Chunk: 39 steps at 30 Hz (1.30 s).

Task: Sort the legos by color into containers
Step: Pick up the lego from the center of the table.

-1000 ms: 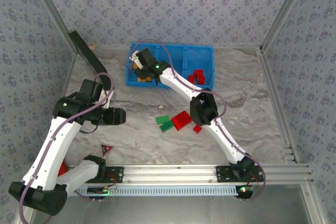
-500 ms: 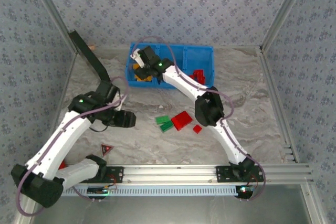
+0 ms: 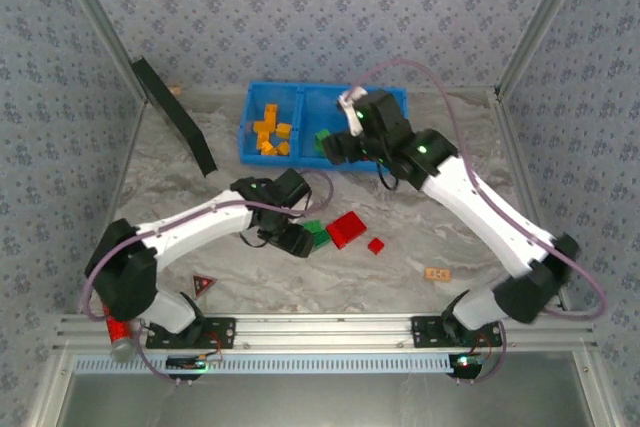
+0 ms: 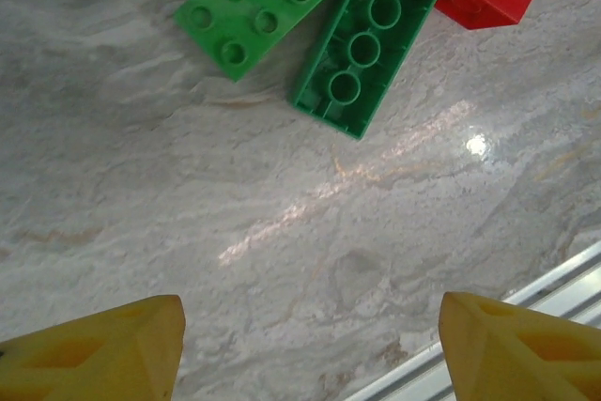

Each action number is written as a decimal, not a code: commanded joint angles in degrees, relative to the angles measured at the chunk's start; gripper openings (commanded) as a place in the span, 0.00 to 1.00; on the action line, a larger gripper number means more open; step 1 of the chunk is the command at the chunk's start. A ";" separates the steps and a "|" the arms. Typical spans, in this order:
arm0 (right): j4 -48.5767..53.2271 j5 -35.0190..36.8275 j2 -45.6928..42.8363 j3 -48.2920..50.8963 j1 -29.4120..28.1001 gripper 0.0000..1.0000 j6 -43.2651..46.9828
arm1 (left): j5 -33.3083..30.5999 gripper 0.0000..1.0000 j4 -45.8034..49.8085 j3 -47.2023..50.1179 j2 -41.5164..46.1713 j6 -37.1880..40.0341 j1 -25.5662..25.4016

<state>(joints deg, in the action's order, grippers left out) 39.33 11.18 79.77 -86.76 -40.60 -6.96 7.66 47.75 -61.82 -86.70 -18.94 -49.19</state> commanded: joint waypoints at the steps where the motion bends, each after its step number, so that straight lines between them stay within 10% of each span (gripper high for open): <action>1: 6.13 2.70 -7.79 5.95 0.25 0.88 -7.26 | -0.19 0.72 -2.63 -2.77 -3.61 2.21 -1.50; 27: 16.63 3.41 -32.48 24.71 0.40 0.95 -19.35 | 1.80 0.69 -4.81 -11.33 -21.32 0.45 -4.55; 39: 16.56 0.88 -34.54 27.44 3.59 0.97 -21.05 | 0.21 0.29 -4.97 -9.93 -22.55 -6.53 -5.48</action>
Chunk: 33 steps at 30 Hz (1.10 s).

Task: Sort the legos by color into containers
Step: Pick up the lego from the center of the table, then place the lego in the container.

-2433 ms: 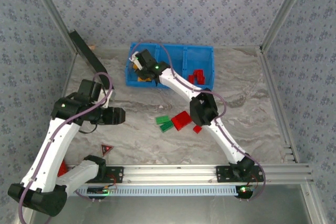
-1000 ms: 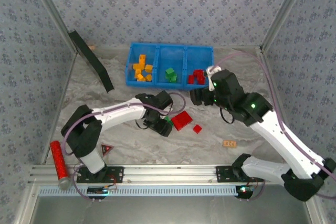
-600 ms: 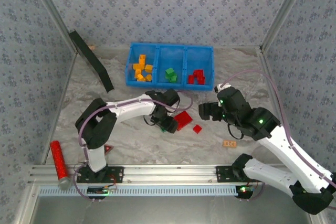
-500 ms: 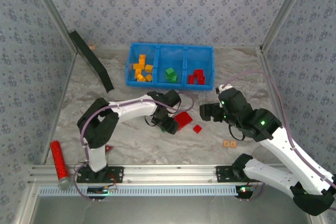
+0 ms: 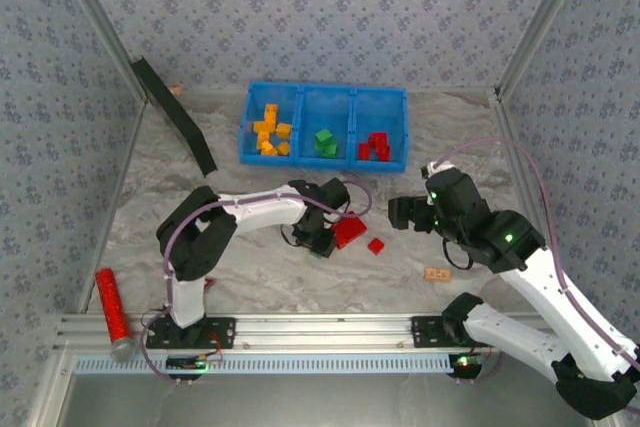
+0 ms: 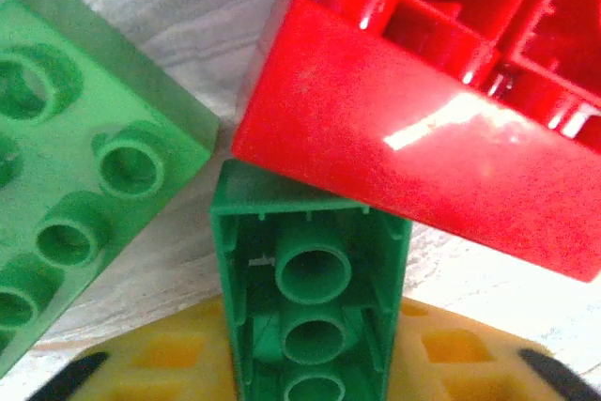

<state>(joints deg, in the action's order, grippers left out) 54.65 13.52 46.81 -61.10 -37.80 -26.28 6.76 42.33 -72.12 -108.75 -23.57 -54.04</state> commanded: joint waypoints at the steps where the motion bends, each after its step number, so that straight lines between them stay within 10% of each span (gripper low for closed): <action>1: 0.81 -2.23 -1.93 2.83 1.13 0.98 -2.46 | 0.93 0.27 0.92 0.19 0.02 -2.07 -0.63; 14: -13.41 -11.84 2.21 17.69 3.96 0.97 -12.83 | -0.33 0.21 8.40 -20.48 6.13 3.97 10.24; 33: -20.89 -11.78 13.59 14.58 -2.79 0.86 -7.73 | -2.11 0.22 19.30 -71.94 -32.83 6.58 20.47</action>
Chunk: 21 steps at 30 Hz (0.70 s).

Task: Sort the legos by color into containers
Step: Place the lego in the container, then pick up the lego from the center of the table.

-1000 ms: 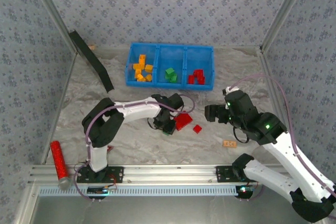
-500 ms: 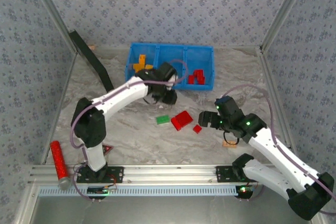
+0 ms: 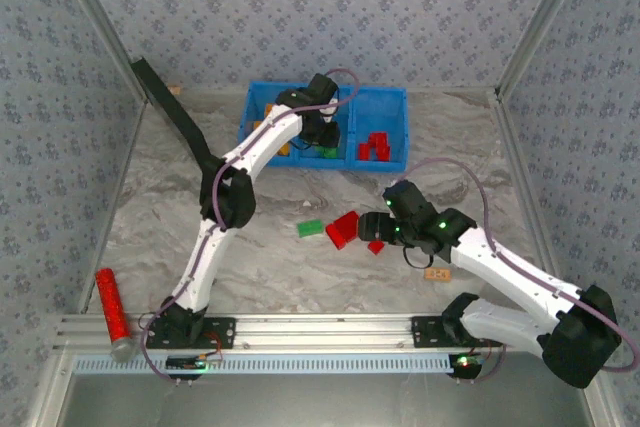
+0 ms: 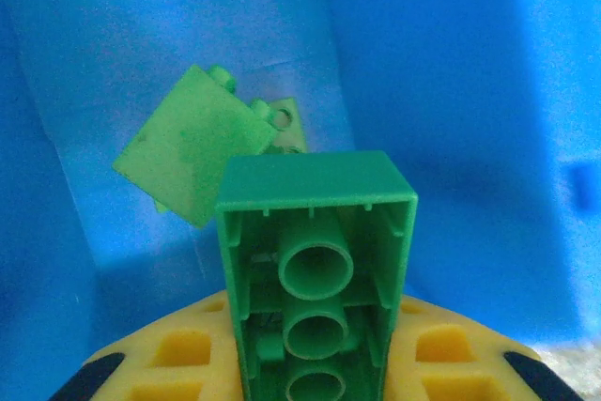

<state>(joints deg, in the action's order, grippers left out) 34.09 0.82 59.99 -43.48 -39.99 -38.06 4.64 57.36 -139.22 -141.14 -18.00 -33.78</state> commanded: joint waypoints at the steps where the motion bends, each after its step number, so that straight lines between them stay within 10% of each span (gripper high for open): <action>1: -0.42 0.82 0.82 -3.90 -1.08 0.86 6.49 | 0.14 0.23 4.25 -5.20 -0.91 0.96 0.31; 10: -5.58 -1.39 3.75 -8.06 -6.65 0.90 35.34 | 0.67 0.57 4.10 -5.15 -0.60 0.50 0.73; 21: -7.33 -9.52 11.98 -11.91 -11.13 0.92 61.54 | 4.81 0.62 6.08 -10.90 5.26 0.89 3.25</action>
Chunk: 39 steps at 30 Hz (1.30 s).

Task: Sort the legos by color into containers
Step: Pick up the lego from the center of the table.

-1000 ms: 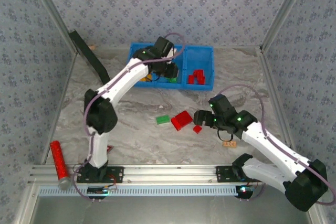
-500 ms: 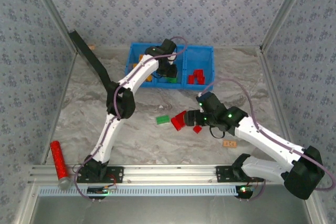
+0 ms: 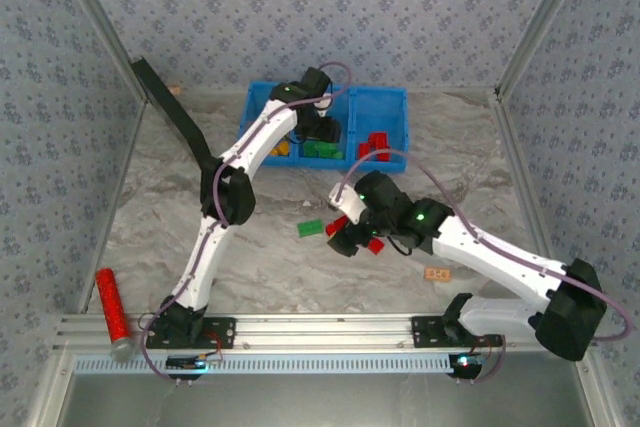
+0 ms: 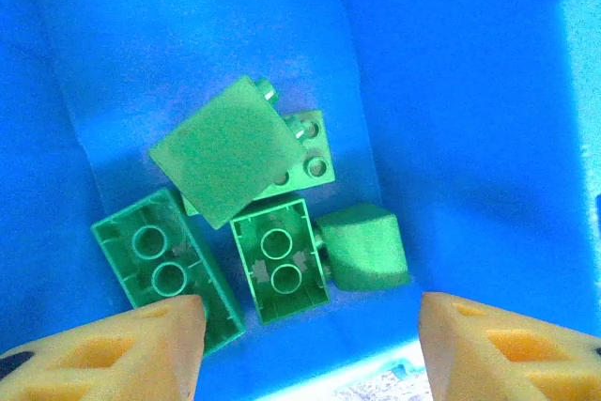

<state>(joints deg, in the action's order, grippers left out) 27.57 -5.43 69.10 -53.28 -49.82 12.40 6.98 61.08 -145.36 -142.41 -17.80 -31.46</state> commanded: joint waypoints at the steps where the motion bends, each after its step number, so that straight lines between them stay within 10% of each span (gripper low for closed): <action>1: -1.03 -3.97 4.59 -2.58 -1.55 0.92 12.99 | 3.27 0.62 3.07 -5.84 7.46 0.84 1.36; 11: -2.29 -6.96 22.95 -12.05 -1.33 0.92 24.78 | 7.73 0.65 9.13 -4.77 20.64 3.78 5.49; 27: 4.85 -5.07 45.25 -26.51 1.20 0.87 33.90 | 4.57 0.71 4.04 45.05 60.65 7.02 13.46; 39: 3.26 0.14 48.93 -27.35 1.45 0.39 32.37 | 0.70 0.73 11.36 56.06 73.69 9.91 16.52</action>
<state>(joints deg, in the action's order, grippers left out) 32.29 -10.33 116.18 -80.09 -49.43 44.95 9.17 69.34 -90.45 -69.84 -9.78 -15.55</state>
